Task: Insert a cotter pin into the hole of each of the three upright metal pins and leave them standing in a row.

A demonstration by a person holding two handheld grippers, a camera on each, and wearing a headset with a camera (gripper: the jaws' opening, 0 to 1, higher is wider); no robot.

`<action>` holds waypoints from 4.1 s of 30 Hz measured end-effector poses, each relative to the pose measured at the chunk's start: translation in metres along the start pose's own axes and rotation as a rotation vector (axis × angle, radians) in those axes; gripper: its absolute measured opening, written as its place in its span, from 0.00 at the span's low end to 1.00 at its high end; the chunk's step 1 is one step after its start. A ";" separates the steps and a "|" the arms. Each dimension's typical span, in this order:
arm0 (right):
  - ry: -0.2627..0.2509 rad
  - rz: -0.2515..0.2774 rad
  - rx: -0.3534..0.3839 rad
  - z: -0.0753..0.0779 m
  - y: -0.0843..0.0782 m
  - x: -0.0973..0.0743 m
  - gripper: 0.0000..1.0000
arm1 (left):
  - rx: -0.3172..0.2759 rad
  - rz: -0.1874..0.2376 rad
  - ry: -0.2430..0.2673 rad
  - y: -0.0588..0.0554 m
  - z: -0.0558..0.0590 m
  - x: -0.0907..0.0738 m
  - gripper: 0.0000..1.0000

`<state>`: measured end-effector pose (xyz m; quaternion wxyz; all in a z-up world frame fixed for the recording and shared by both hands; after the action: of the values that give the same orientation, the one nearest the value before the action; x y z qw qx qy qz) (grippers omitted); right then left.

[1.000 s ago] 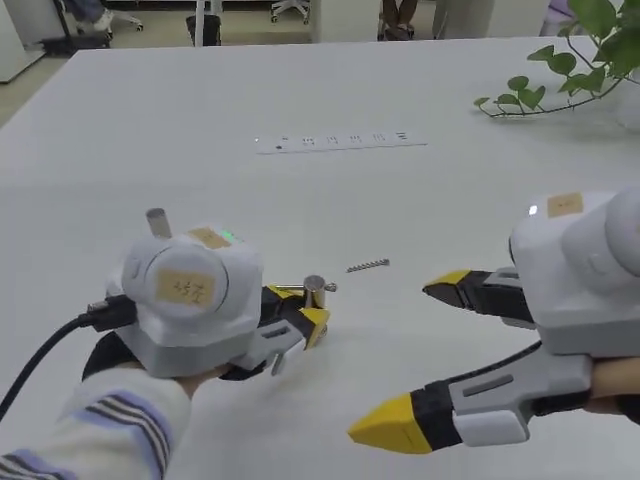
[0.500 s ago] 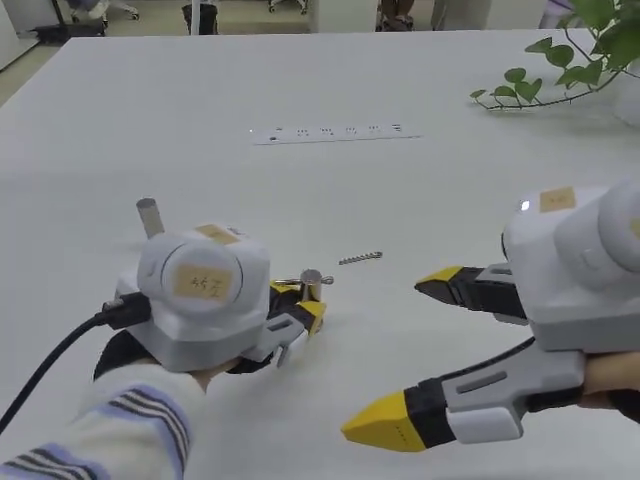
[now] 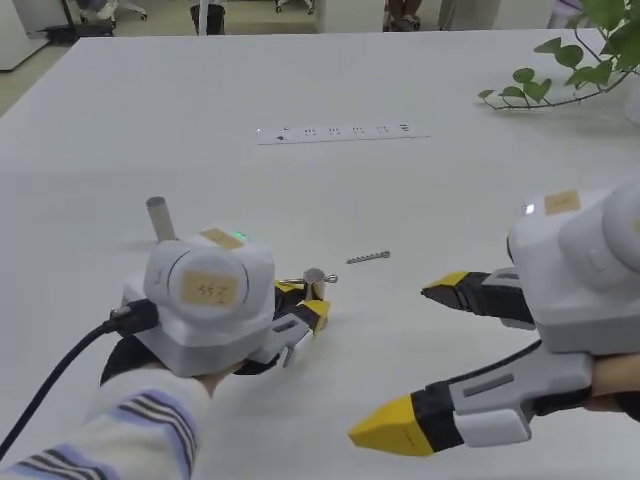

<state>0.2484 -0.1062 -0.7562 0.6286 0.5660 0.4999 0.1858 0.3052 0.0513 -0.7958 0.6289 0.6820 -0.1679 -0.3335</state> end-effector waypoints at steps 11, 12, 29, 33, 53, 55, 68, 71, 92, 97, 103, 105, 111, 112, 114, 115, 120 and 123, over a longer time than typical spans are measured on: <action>0.009 -0.004 0.004 -0.001 0.001 0.001 1.00 | -0.051 0.002 -0.006 -0.001 -0.001 -0.004 0.22; 0.010 -0.004 0.003 -0.001 0.001 0.001 1.00 | -0.053 0.000 -0.006 -0.002 -0.001 -0.004 0.22; 0.003 0.000 0.006 -0.001 0.003 -0.002 1.00 | -0.152 -0.009 -0.084 0.012 0.017 -0.039 0.36; 0.003 0.000 0.005 -0.001 0.003 -0.003 1.00 | -0.163 0.008 -0.091 0.018 0.014 -0.049 0.47; 0.016 -0.017 0.041 -0.001 -0.001 -0.007 1.00 | -0.009 0.030 -0.129 0.022 -0.007 -0.108 0.92; 0.013 -0.023 0.045 -0.001 -0.002 -0.008 1.00 | -0.020 0.033 -0.117 0.020 -0.011 -0.114 0.92; 0.024 -0.028 0.085 -0.004 -0.003 -0.007 1.00 | -0.086 -0.019 -0.079 0.004 -0.027 -0.139 0.99; 0.030 -0.035 0.087 -0.005 -0.004 -0.006 1.00 | -0.090 -0.015 -0.066 0.005 -0.032 -0.141 0.99; 0.008 -0.047 0.084 -0.002 -0.002 -0.009 1.00 | -0.127 0.035 0.047 0.019 -0.125 -0.128 0.99; 0.007 -0.058 0.090 -0.002 -0.003 -0.009 1.00 | -0.110 0.045 0.088 0.023 -0.147 -0.121 0.99; 0.013 -0.075 0.102 -0.001 -0.005 -0.006 1.00 | -0.172 0.075 0.126 0.018 -0.167 -0.101 0.99; 0.012 -0.078 0.098 0.000 -0.004 -0.006 1.00 | -0.164 0.064 0.124 0.015 -0.170 -0.093 0.98; 0.009 -0.092 0.100 0.003 -0.003 -0.005 1.00 | -0.186 0.063 0.129 0.009 -0.177 -0.072 0.92; 0.010 -0.095 0.100 0.004 -0.003 -0.005 1.00 | -0.181 0.062 0.139 0.010 -0.173 -0.068 0.91; 0.009 -0.100 0.099 0.006 -0.003 -0.005 1.00 | -0.184 0.058 0.147 0.009 -0.172 -0.060 0.92; 0.009 -0.101 0.100 0.007 -0.003 -0.005 1.00 | -0.183 0.055 0.149 0.008 -0.172 -0.058 0.91; 0.016 -0.104 0.104 0.009 -0.003 -0.004 1.00 | -0.177 0.053 0.160 0.005 -0.174 -0.046 0.79; 0.021 -0.103 0.108 0.009 -0.004 -0.002 1.00 | -0.184 0.051 0.172 0.003 -0.175 -0.041 0.80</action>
<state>0.2533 -0.1136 -0.7603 0.6008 0.5706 0.5442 0.1318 0.3926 0.2079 -0.7852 0.7092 0.6430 -0.0993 -0.2715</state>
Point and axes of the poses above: the centre of the closed fingertips' face, and the gripper's own axes: x roughly forward along the fingers, z roughly to its right, y roughly out of its top, the point moved 9 cm from there along -x, roughly backward along the fingers, and after that the axes turned 13 degrees about z, right-handed, at the moved point
